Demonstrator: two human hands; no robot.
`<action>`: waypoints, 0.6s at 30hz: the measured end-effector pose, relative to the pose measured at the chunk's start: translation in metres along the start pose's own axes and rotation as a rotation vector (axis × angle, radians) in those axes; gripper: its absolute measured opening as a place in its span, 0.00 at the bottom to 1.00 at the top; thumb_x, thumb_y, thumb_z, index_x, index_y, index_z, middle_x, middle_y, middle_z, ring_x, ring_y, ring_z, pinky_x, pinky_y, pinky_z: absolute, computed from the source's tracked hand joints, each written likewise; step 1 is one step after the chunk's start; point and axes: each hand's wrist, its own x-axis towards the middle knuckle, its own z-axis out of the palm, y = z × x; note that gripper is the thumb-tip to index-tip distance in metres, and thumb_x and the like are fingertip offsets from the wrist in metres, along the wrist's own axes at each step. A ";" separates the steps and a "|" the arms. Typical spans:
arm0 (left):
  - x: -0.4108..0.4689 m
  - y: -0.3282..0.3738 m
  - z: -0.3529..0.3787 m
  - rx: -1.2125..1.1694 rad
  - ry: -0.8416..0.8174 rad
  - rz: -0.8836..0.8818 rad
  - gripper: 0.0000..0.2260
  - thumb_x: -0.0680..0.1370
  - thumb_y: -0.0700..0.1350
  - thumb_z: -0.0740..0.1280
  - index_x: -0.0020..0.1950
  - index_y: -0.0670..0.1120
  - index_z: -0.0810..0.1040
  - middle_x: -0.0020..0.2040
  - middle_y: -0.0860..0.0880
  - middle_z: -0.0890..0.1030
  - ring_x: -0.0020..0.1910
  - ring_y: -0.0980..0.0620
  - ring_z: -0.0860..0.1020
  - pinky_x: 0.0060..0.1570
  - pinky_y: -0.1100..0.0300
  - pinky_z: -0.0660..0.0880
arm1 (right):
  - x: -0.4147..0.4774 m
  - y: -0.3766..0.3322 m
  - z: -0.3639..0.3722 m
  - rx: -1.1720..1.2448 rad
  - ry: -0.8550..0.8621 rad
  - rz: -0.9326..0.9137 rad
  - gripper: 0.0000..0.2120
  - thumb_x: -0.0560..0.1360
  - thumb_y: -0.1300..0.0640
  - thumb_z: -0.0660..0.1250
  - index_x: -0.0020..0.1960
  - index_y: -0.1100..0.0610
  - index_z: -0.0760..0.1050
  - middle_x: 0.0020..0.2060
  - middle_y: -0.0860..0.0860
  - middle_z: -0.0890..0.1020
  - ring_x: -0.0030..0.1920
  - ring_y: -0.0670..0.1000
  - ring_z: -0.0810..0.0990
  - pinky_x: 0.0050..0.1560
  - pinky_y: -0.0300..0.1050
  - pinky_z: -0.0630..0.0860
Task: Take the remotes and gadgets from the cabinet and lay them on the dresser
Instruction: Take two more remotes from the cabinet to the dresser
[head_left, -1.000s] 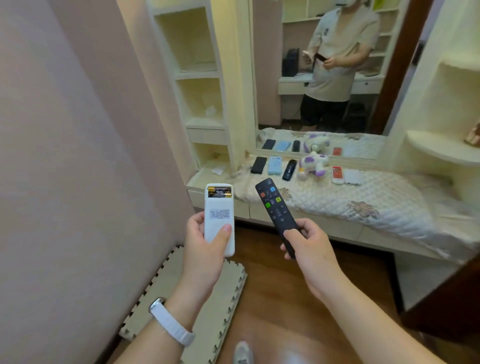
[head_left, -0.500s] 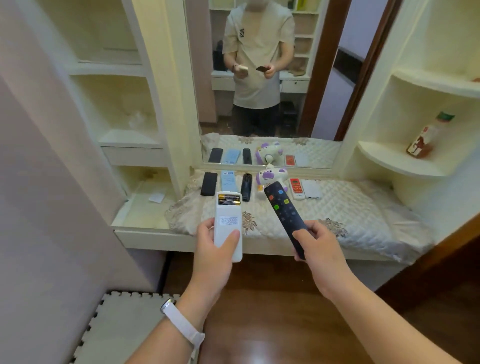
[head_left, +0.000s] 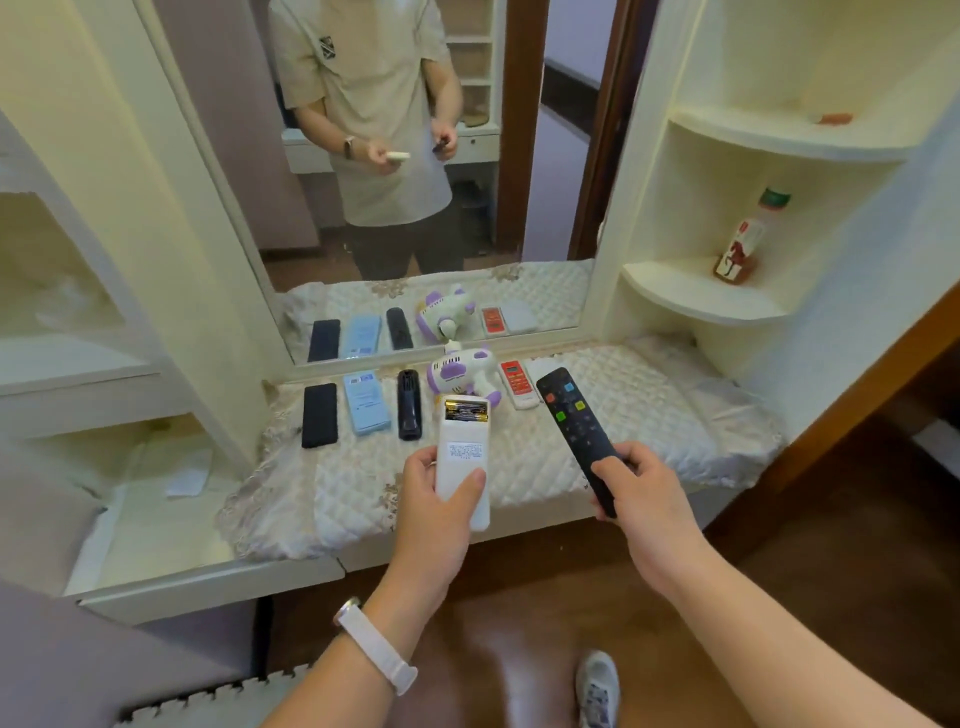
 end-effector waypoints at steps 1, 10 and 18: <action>0.006 0.001 0.007 0.008 -0.006 -0.004 0.17 0.78 0.44 0.69 0.61 0.53 0.66 0.56 0.53 0.78 0.54 0.53 0.79 0.49 0.53 0.80 | 0.010 0.001 -0.002 0.013 0.002 0.007 0.05 0.78 0.62 0.62 0.51 0.58 0.76 0.36 0.54 0.76 0.33 0.50 0.73 0.38 0.49 0.72; 0.079 0.013 0.099 0.056 0.047 -0.026 0.15 0.79 0.41 0.67 0.62 0.50 0.67 0.55 0.51 0.78 0.51 0.51 0.79 0.32 0.66 0.74 | 0.133 -0.006 -0.043 0.072 -0.055 0.058 0.05 0.78 0.61 0.62 0.51 0.59 0.75 0.38 0.57 0.76 0.32 0.51 0.74 0.30 0.42 0.72; 0.145 0.009 0.220 0.083 0.060 -0.121 0.11 0.79 0.39 0.65 0.58 0.50 0.69 0.53 0.51 0.78 0.49 0.50 0.80 0.30 0.62 0.74 | 0.239 0.011 -0.117 0.019 -0.090 0.130 0.04 0.77 0.61 0.62 0.49 0.59 0.75 0.34 0.55 0.75 0.33 0.51 0.74 0.35 0.48 0.72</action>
